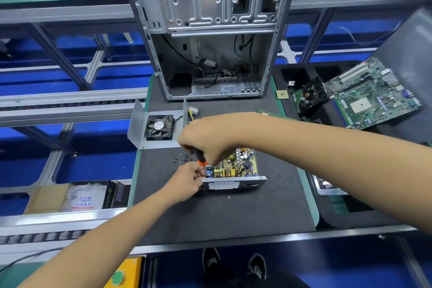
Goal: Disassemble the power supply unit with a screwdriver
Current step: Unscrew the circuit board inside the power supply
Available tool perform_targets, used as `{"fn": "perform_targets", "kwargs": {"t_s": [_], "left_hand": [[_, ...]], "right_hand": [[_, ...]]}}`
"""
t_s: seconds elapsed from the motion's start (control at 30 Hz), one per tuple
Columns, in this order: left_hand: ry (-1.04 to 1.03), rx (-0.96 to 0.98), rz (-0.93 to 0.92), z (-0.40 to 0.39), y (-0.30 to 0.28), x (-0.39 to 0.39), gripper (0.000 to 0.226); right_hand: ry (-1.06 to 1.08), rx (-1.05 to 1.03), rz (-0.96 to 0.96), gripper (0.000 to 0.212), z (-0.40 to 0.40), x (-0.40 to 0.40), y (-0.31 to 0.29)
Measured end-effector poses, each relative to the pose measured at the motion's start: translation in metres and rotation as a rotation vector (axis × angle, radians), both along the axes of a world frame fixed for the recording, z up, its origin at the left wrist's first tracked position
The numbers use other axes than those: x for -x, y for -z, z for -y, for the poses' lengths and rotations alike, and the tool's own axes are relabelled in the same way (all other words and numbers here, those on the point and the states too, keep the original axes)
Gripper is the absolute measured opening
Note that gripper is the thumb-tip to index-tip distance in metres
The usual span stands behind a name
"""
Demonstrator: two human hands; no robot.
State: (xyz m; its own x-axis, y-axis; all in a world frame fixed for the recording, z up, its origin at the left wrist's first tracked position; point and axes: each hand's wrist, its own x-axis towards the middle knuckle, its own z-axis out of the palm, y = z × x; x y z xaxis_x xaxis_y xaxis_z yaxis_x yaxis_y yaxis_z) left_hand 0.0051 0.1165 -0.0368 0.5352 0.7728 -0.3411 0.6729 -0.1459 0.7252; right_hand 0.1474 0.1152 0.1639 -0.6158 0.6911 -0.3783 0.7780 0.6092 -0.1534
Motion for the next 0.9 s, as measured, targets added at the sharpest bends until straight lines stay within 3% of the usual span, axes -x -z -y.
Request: {"fn": "perform_targets", "kwargs": {"t_s": [0.17,0.27,0.33,0.47,0.63,0.73,0.83,0.9], "left_hand": [[0.013,-0.02,0.028,-0.0012,0.0002,-0.0007,0.031],[0.016,-0.007,0.015,-0.002,0.0007,-0.0006,0.028],[0.017,0.012,-0.001,-0.0043,0.0015,-0.0007,0.024],[0.029,0.047,-0.014,-0.0067,-0.0003,-0.0032,0.023],[0.023,0.034,-0.012,-0.0059,-0.0037,-0.0032,0.022],[0.017,0.039,-0.02,-0.0049,-0.0068,-0.0046,0.025],[0.041,0.034,-0.042,-0.0057,-0.0074,-0.0051,0.022],[0.041,0.052,-0.041,-0.0068,-0.0073,-0.006,0.021]], "right_hand": [[0.011,0.029,-0.03,0.02,-0.0007,-0.0039,0.0003],[0.082,-0.071,0.117,0.043,0.0011,-0.0048,0.0027],[0.05,-0.131,0.155,0.035,0.0013,-0.0003,0.0068],[0.034,-0.054,0.055,0.011,-0.0015,0.0019,0.0034],[0.012,0.009,-0.05,0.022,-0.0013,0.0016,0.0021],[0.069,-0.037,0.011,0.023,0.0026,0.0018,0.0069],[0.118,-0.082,0.093,0.047,0.0039,0.0026,0.0068],[0.084,-0.091,0.08,0.038,0.0028,0.0031,0.0075]]}}
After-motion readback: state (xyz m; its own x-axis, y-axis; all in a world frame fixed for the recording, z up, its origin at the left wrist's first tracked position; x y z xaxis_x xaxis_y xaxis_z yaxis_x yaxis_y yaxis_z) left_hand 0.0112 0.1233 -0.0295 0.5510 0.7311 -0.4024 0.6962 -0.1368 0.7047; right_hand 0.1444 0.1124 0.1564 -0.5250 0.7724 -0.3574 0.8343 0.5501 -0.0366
